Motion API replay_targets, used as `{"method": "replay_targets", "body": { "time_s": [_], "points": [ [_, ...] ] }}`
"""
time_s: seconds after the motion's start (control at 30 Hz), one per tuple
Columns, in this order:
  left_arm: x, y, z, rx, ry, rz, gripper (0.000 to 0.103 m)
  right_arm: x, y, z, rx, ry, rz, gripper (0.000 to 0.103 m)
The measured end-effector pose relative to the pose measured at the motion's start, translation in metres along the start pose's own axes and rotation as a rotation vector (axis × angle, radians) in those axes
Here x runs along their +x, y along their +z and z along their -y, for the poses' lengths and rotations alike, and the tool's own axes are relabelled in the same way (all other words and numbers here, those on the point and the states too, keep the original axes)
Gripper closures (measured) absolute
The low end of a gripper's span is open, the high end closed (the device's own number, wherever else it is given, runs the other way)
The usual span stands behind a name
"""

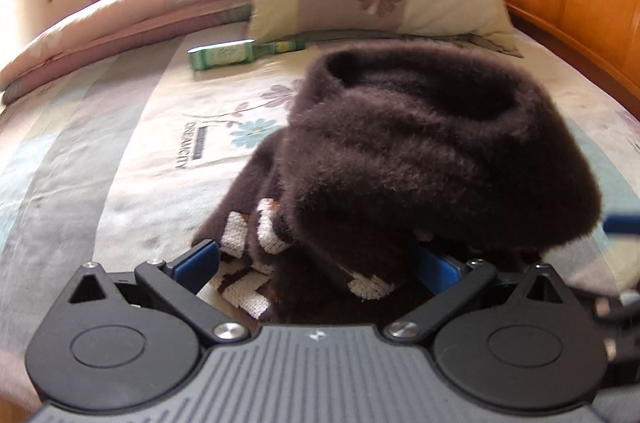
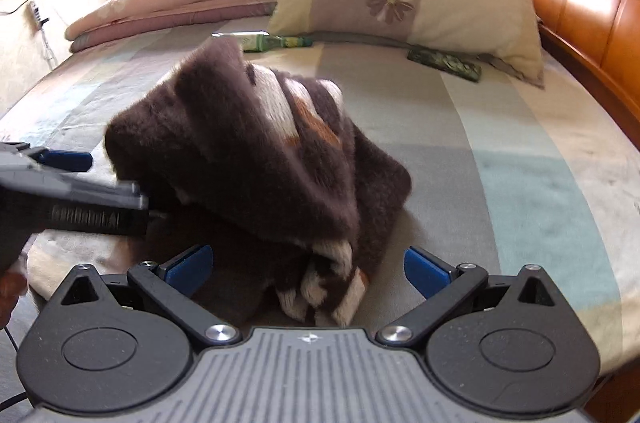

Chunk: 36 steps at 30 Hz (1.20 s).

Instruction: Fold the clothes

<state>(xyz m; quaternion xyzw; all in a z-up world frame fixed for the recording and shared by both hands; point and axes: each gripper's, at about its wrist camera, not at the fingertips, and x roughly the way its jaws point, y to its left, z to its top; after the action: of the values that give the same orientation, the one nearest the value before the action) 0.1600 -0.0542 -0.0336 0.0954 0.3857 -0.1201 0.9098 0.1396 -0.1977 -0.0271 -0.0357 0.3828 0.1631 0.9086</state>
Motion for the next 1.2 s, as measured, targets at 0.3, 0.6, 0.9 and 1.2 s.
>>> {"method": "replay_targets", "body": {
  "time_s": [0.3,0.6,0.9,1.2],
  "points": [
    [-0.009,-0.012,-0.008,0.092,0.040,-0.014,0.001,0.022,0.042,0.018,-0.053,-0.005,0.045,0.000],
    [-0.015,-0.003,-0.011,0.093,0.006,0.017,0.001,0.051,0.099,0.083,0.042,-0.050,0.080,0.000],
    [-0.014,0.005,-0.008,0.108,0.005,0.055,0.001,0.082,0.137,0.110,0.002,-0.160,0.080,0.000],
    [-0.001,0.005,-0.028,0.007,-0.207,0.018,0.001,0.041,0.088,0.088,-0.037,0.119,0.057,0.000]
  ]
}}
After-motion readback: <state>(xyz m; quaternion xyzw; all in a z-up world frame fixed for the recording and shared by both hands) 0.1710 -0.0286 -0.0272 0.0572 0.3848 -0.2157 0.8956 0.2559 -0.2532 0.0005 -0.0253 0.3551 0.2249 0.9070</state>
